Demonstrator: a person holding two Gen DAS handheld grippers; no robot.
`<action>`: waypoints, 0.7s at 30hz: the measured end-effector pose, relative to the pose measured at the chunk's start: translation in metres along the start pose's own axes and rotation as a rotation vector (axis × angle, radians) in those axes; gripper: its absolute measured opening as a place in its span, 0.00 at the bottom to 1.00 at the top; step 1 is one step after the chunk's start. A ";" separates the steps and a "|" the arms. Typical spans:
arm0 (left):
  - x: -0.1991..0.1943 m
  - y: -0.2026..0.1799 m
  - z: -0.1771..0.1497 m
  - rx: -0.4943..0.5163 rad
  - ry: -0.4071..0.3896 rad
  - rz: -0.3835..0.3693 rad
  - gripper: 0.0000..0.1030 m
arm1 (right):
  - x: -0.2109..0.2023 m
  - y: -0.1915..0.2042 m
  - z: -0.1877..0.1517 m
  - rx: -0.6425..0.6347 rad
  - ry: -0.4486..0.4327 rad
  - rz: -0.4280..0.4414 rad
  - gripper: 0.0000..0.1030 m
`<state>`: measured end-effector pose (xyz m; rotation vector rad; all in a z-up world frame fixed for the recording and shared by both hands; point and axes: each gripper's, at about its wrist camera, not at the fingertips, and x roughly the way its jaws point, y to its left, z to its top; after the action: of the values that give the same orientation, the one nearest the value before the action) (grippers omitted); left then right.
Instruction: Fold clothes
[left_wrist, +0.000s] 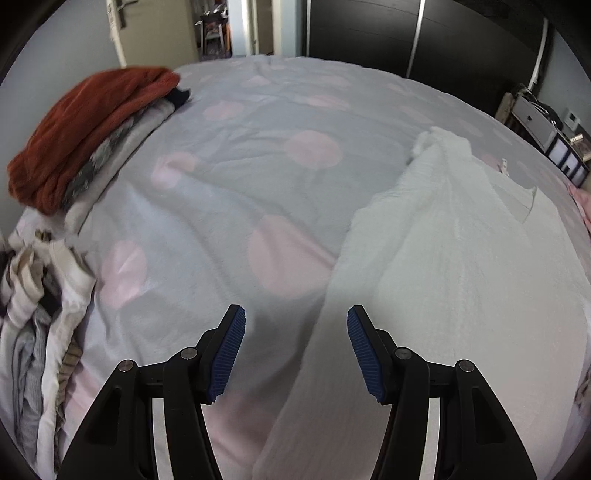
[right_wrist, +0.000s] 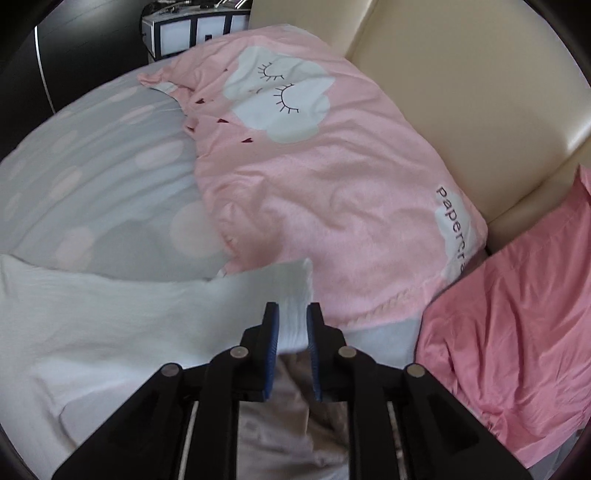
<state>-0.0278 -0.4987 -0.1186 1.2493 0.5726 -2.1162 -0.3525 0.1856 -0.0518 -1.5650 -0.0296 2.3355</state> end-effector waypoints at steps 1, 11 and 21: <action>0.000 0.006 -0.001 -0.020 0.014 -0.008 0.58 | -0.011 0.000 -0.010 0.013 -0.006 0.041 0.15; -0.007 0.029 -0.025 -0.109 0.131 -0.129 0.58 | -0.084 0.071 -0.202 0.006 0.020 0.527 0.15; 0.010 0.007 -0.047 -0.076 0.222 -0.069 0.31 | -0.075 0.163 -0.302 -0.199 -0.031 0.585 0.15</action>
<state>0.0029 -0.4766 -0.1497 1.4497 0.7948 -2.0044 -0.0959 -0.0393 -0.1365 -1.8214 0.2252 2.8724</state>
